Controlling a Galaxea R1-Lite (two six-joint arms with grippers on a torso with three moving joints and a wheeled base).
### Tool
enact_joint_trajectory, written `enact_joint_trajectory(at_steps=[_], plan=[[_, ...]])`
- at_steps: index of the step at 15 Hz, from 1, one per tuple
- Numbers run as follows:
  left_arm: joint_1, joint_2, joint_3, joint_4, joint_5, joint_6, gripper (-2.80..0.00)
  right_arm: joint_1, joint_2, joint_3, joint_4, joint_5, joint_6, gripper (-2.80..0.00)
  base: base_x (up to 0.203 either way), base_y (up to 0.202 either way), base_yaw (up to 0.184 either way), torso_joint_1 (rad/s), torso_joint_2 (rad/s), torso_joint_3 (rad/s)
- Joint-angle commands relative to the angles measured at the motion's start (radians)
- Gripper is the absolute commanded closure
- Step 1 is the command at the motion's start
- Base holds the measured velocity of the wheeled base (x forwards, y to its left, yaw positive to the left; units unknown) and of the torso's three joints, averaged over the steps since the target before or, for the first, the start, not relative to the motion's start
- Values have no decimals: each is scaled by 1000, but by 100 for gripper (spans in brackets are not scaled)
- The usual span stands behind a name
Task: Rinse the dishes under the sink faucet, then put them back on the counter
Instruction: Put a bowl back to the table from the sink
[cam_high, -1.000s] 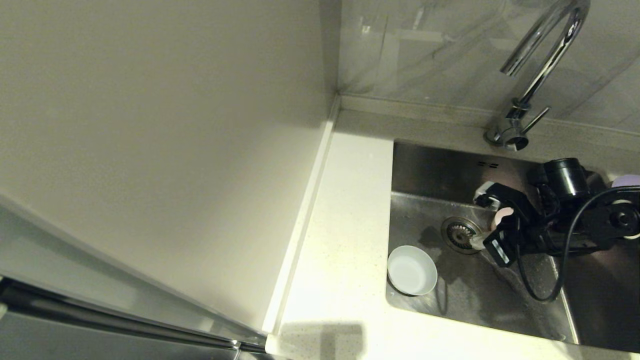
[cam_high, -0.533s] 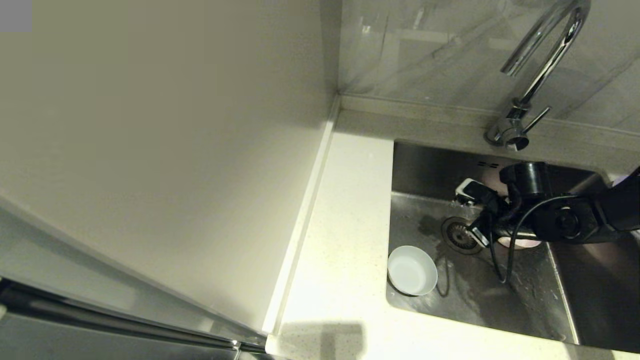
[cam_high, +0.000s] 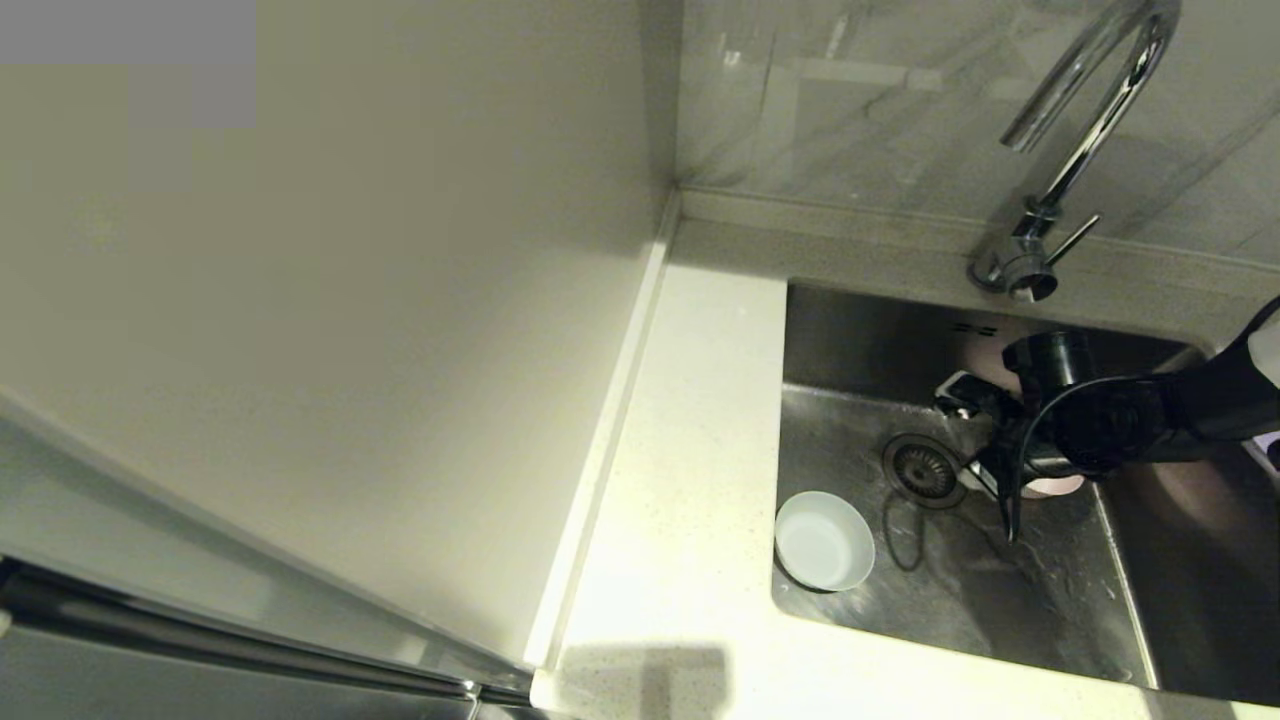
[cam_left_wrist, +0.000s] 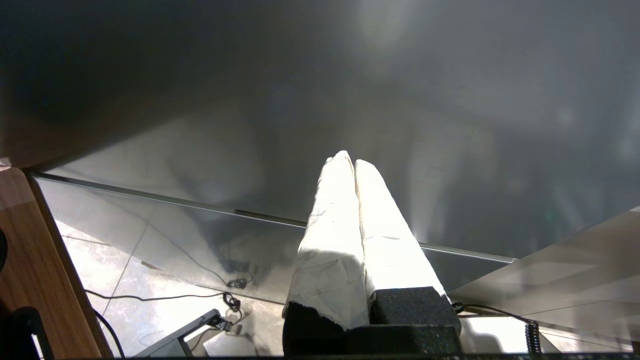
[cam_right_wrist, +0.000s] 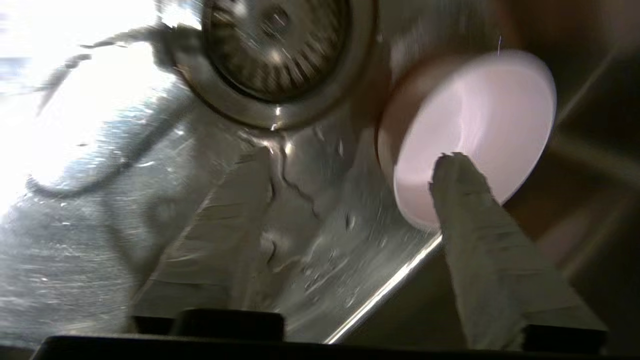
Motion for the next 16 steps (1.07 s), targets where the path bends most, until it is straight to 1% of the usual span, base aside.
enact_joint_trajectory(at_steps=[1, 2, 3, 4, 6, 9, 10, 11, 13, 16], plan=[[0, 0, 3, 0, 0, -1, 0, -13, 30, -51, 49, -8, 191, -280, 0, 0, 0, 0, 0, 0], [0, 0, 3, 0, 0, -1, 0, -14, 36, -78, 88, -1, 292, -280, 0, 0, 0, 0, 0, 0], [0, 0, 3, 0, 0, -1, 0, -14, 48, -103, 111, 21, 380, -280, 0, 0, 0, 0, 0, 0], [0, 0, 3, 0, 0, -1, 0, -14, 70, -128, 120, 44, 442, -280, 0, 0, 0, 0, 0, 0], [0, 0, 3, 0, 0, -1, 0, -14, 130, -188, 120, 58, 519, -280, 0, 0, 0, 0, 0, 0], [0, 0, 3, 0, 0, -1, 0, -15, 196, -304, 105, 49, 568, -280, 0, 0, 0, 0, 0, 0], [0, 0, 3, 0, 0, -1, 0, -16, 212, -324, 63, 15, 573, -280, 0, 0, 0, 0, 0, 0], [0, 0, 3, 0, 0, -1, 0, -20, 220, -327, 14, -13, 572, -280, 0, 0, 0, 0, 0, 0], [0, 0, 3, 0, 0, -1, 0, -35, 234, -330, -61, -28, 558, -280, 0, 0, 0, 0, 0, 0], [0, 0, 3, 0, 0, -1, 0, -55, 262, -352, -96, -75, 531, -280, 0, 0, 0, 0, 0, 0]])
